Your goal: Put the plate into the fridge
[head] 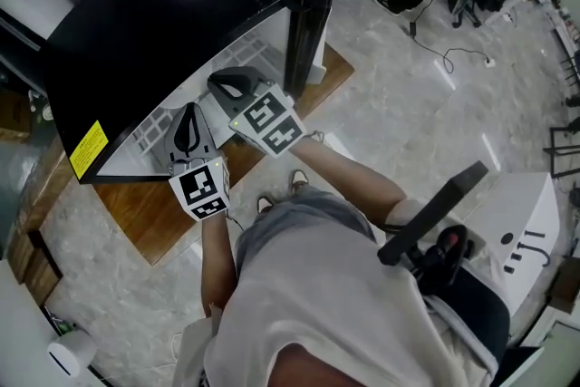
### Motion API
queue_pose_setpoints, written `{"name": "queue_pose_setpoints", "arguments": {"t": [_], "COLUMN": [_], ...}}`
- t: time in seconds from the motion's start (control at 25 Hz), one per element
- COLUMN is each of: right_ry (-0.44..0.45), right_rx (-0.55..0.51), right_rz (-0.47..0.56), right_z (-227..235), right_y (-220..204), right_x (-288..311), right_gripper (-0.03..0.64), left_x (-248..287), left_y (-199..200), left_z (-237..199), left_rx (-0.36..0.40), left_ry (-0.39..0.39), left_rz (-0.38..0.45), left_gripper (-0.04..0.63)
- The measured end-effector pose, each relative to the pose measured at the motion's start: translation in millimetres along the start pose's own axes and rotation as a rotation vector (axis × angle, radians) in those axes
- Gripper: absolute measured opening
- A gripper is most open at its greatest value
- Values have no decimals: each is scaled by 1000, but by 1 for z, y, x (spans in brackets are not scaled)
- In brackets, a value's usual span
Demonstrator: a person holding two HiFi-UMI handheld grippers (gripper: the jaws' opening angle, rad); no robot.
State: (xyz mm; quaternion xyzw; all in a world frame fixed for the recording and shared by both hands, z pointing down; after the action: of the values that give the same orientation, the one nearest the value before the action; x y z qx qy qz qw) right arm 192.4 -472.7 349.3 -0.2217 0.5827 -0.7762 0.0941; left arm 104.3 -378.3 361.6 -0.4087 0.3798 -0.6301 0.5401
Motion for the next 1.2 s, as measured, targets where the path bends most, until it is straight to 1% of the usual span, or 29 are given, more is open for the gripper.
{"name": "queue_pose_setpoints", "arguments": {"t": [0.08,0.16,0.32,0.44,0.52,0.64,0.72,0.84,0.96,1.2], "right_ry": [-8,-19,-27,-22,-18,-11,-9,-20,-24,7], "right_rx": [21,42,62,63,76,83,62,40,42,89], "right_rz": [19,22,4,-6,6,33,48,57,63,77], "right_z": [-2,-5,-13,-18,-19,-23,-26,-28,-27,-24], "right_y": [-2,-9,-26,-35,-38,-39,-37,-33,-32,-27], "right_x": [-8,-18,-33,-43,-50,-63,-71,-78,-78,-76], "right_gripper": [20,18,17,17,17,17,17,17,17,17], "left_x": [-8,-17,-28,-31,-32,-36,-39,-40,-37,-35], "left_y": [2,2,-9,-17,-18,-15,-11,-6,-3,5], "left_z": [3,10,25,26,26,22,18,14,15,14], "left_rx": [-18,-38,-79,-85,-91,-146,-165,-165,-159,-144], "left_ry": [30,42,11,2,-2,1,15,29,25,22], "left_rz": [23,38,19,-1,-3,4,15,22,28,38], "left_gripper": [20,20,20,20,19,20,20,20,20,20]}}
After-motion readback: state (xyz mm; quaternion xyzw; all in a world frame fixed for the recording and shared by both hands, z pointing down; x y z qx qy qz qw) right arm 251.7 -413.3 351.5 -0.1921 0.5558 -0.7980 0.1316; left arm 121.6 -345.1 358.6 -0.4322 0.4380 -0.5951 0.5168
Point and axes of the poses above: the fingertips, and each gripper's own axes: x forward along the fingers, z to its right, y out of its top, the point moved 8 cm from there along -x, backward along the fingers, and after that the axes turned 14 degrees about x, right-handed, at the moved point
